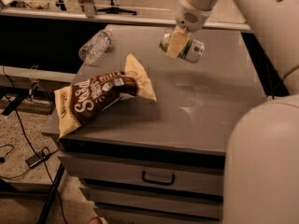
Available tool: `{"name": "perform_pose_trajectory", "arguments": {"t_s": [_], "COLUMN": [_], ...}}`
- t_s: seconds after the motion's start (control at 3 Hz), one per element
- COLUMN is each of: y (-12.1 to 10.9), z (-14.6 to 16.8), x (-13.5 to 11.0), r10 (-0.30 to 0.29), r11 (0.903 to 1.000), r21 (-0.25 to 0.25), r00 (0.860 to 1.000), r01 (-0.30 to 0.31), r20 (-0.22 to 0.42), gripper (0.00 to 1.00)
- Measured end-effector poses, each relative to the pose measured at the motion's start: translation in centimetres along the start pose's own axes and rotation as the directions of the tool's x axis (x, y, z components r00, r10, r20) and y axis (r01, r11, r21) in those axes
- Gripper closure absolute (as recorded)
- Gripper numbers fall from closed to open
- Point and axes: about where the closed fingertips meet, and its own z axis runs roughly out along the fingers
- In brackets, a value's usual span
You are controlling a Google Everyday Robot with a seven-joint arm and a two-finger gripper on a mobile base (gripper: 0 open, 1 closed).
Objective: Place 7up can upright
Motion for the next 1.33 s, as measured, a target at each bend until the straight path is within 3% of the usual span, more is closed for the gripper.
{"name": "perform_pose_trajectory", "arguments": {"t_s": [0.33,0.67,1.0,1.33], "y": [0.7,1.5,2.0,2.6], "z": [-3.0,-6.0,-8.2,-8.9], "x": [0.5,1.0,1.6,1.6], "r10": [0.012,-0.008,-0.040,-0.044], "r11": [0.9995,0.9995,0.9982,0.9974], "r21": [-0.030,-0.024,-0.016,-0.021], "r00": [0.979,0.930,0.831,0.807], "r01": [-0.006,0.019,0.058,0.069], "r20": [0.204,0.368,0.555,0.589], "gripper": [1.00,1.00,1.00,1.00]}}
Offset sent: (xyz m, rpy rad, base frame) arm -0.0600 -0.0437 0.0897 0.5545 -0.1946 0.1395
